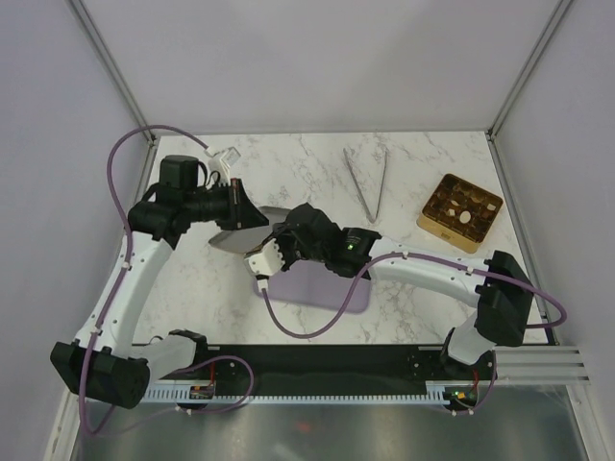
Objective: Pack the chocolate
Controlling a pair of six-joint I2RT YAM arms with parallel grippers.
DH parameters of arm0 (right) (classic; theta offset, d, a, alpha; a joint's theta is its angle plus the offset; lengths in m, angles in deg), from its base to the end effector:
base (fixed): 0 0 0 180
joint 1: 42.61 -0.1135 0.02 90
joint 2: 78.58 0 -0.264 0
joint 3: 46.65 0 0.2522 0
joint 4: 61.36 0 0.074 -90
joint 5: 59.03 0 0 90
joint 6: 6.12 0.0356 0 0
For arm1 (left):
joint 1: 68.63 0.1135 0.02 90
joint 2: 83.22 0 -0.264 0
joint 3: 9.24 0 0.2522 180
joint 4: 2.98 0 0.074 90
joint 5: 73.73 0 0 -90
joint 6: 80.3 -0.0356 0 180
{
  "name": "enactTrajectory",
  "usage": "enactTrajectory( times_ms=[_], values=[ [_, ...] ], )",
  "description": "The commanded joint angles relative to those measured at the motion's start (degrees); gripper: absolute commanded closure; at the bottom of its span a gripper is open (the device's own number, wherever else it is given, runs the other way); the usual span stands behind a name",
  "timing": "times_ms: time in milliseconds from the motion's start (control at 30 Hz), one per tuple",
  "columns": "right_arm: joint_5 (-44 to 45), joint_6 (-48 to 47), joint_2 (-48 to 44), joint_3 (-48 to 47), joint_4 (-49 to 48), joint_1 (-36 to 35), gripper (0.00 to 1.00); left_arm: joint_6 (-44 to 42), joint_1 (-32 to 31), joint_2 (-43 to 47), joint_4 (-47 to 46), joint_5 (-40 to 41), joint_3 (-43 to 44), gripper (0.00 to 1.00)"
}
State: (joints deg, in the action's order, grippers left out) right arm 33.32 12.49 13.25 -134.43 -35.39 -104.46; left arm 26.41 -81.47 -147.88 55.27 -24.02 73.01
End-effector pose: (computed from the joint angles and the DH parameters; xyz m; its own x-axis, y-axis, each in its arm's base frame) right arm 0.1781 0.3298 0.3047 0.7437 -0.6172 -0.2569 -0.4995 -0.2576 -0.8271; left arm 0.2134 -0.0723 0.3624 -0.7947 -0.0438 -0.6054 0.4378 0.6495 -0.6217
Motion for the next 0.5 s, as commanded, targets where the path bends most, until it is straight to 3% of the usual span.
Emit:
enactTrajectory(
  times_ms=[0,67,167,200,267,300,333,467],
  values=[
    [-5.5,8.89,-2.18,0.98,0.8,-1.87,1.0,3.77,0.45,-2.13,-4.5,5.91,9.19,0.76],
    [-7.35,15.62,-3.06,1.07,0.8,-2.05,1.0,4.47,0.53,-3.79,-4.32,8.81,14.2,0.73],
    [-9.29,25.21,-4.55,2.38,-0.69,-1.96,1.0,5.79,0.71,-5.47,-4.15,15.14,20.18,0.54],
    [-9.03,27.78,-5.08,3.17,-2.61,-2.05,1.0,5.96,1.23,-5.99,-3.89,17.16,21.67,0.4],
    [-8.33,31.74,-6.74,6.24,-4.55,-1.88,1.0,6.93,2.2,-6.7,-3.45,18.75,25.45,0.29],
    [-8.41,34.8,-7.36,8.52,-6.04,-1.96,1.0,7.37,3.42,-7.31,-3.27,19.63,26.51,0.18],
    [-8.41,36.05,-8.59,9.76,-6.92,-1.88,1.0,8.16,3.96,-7.41,-3.27,19.73,28.0,0.01],
    [-6.92,44.39,-11.23,12.76,-9.48,-0.22,1.0,8.43,6.07,-8.02,-2.92,19.64,29.42,0.0]
  ],
)
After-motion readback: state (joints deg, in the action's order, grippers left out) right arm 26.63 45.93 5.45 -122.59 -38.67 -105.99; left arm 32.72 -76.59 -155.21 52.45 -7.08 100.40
